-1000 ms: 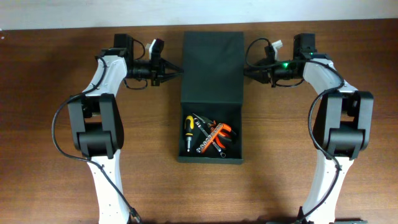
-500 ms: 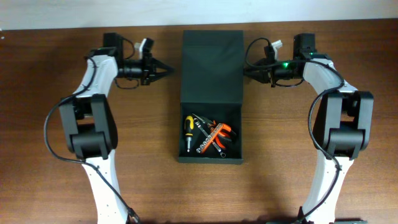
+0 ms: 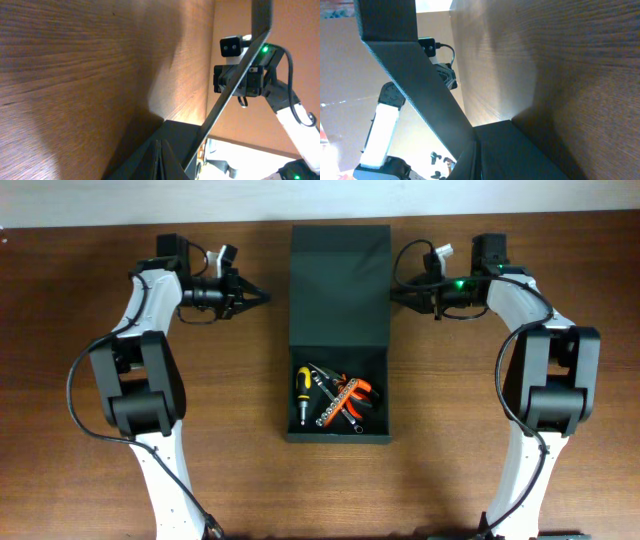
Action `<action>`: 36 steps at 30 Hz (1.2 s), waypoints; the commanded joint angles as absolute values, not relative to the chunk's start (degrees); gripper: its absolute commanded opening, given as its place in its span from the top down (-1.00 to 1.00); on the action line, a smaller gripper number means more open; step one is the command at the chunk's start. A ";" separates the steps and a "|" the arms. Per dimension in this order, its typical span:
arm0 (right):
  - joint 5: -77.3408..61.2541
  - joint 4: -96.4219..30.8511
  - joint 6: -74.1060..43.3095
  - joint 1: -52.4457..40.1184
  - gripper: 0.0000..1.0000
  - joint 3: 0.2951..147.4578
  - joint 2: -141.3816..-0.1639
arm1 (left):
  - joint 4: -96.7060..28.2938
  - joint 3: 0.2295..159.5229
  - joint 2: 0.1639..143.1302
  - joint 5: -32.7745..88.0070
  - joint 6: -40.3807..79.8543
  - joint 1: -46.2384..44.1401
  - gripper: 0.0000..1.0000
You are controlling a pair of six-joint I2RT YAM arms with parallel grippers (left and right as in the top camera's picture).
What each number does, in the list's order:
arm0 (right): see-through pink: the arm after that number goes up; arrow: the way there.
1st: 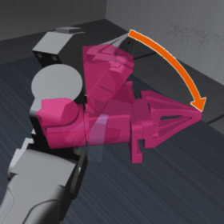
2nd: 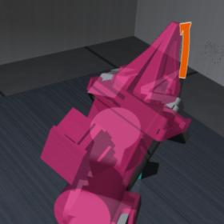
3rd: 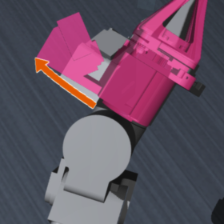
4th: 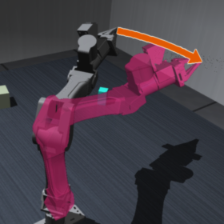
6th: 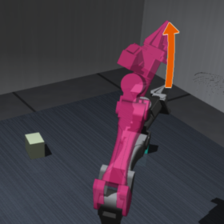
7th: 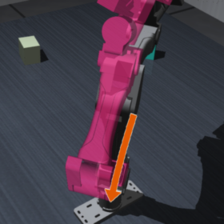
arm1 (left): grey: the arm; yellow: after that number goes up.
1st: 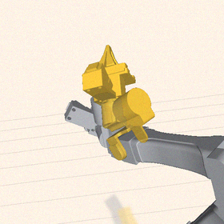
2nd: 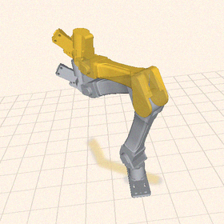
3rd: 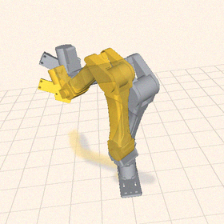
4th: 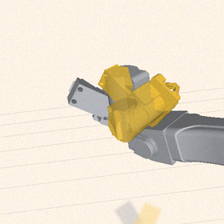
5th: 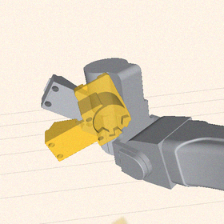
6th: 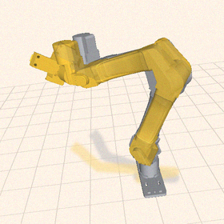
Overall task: Pack container
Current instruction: 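Swing the lid down over the box with both grippers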
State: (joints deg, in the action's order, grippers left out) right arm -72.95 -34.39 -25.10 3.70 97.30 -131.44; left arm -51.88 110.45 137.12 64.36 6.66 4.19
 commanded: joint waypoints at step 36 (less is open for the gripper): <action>-76.79 -34.74 -27.16 -1.02 0.92 99.35 -124.09 | -60.42 110.19 121.78 82.32 3.53 2.00 0.96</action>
State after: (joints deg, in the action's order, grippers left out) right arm -74.94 -34.65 -26.48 -0.84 98.10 -127.92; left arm -59.51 110.32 126.78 80.18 5.13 2.20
